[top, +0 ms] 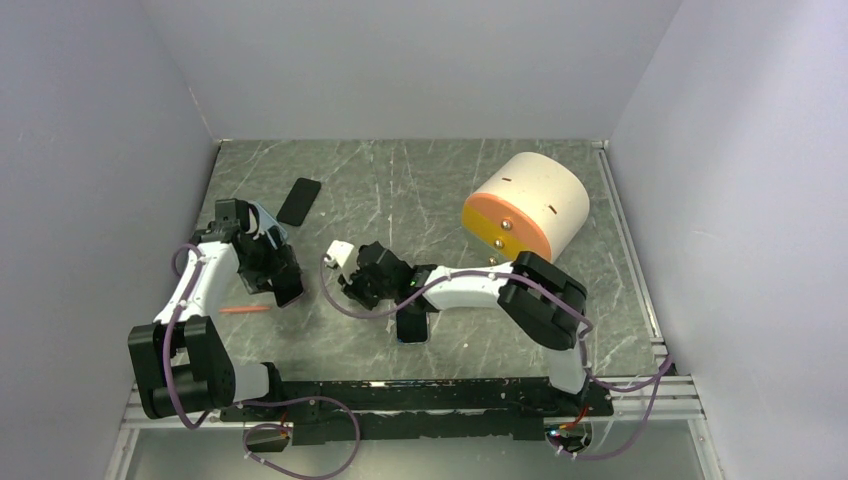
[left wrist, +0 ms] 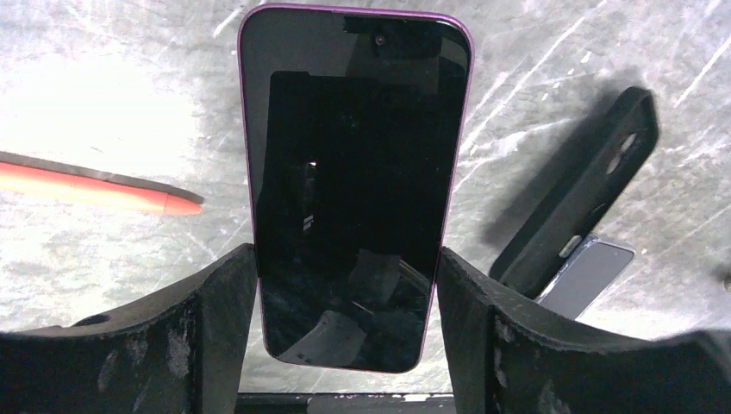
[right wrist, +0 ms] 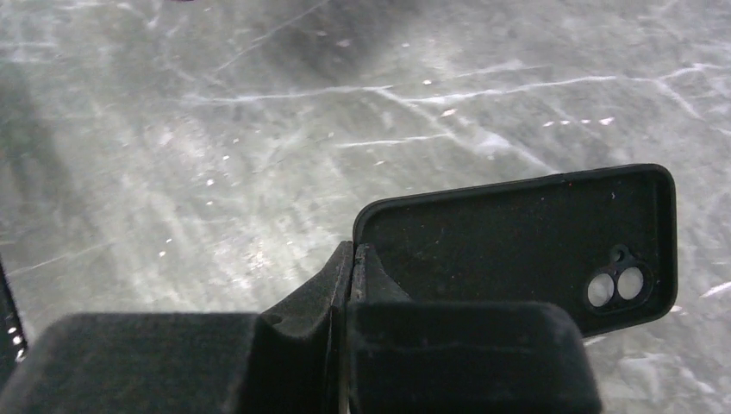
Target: Put the phone into the phone case
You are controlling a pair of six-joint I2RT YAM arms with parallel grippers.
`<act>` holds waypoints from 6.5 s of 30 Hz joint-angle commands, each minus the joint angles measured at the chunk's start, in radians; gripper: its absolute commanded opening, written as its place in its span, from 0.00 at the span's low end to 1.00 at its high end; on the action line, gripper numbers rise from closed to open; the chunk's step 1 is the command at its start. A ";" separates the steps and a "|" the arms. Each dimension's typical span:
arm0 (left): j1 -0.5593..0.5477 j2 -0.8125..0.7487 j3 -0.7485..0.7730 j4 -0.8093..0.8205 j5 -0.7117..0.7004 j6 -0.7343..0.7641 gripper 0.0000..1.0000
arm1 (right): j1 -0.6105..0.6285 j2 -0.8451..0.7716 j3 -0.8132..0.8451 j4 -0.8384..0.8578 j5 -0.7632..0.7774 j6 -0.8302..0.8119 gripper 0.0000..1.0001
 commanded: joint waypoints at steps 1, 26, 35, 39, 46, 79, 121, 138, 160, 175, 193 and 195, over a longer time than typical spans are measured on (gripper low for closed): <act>0.004 0.003 0.037 0.052 0.081 0.017 0.39 | 0.048 -0.028 -0.040 0.074 -0.013 -0.007 0.00; -0.281 0.052 0.089 0.127 0.105 0.076 0.38 | 0.067 -0.601 -0.385 0.124 0.287 0.305 0.99; -0.451 0.117 0.102 0.175 0.076 0.072 0.37 | 0.068 -0.902 -0.558 0.110 0.388 0.431 0.99; -0.511 0.179 0.121 0.188 0.067 0.070 0.37 | 0.069 -0.961 -0.584 0.088 0.424 0.461 0.99; -0.592 0.222 0.119 0.213 0.020 0.045 0.37 | 0.069 -0.995 -0.572 0.048 0.449 0.459 0.99; -0.676 0.245 0.085 0.183 -0.120 -0.024 0.57 | 0.069 -0.956 -0.577 -0.012 0.505 0.540 0.99; -0.259 0.146 0.031 0.215 0.217 -0.166 0.80 | 0.074 -0.527 -0.316 -0.101 0.180 0.249 0.95; -0.157 0.257 -0.035 0.279 0.373 -0.155 0.76 | 0.183 -0.164 -0.047 -0.225 0.418 0.125 0.98; -0.155 0.301 -0.033 0.270 0.401 -0.139 0.73 | 0.176 -0.031 0.005 -0.246 0.493 0.080 0.83; -0.156 0.296 -0.057 0.289 0.410 -0.146 0.67 | 0.135 -0.070 -0.026 -0.224 0.415 0.129 0.40; -0.163 0.280 -0.101 0.352 0.477 -0.174 0.66 | 0.092 -0.075 -0.010 -0.205 0.391 0.242 0.41; -0.166 0.280 -0.103 0.354 0.482 -0.175 0.68 | 0.089 -0.081 -0.014 -0.196 0.388 0.248 0.40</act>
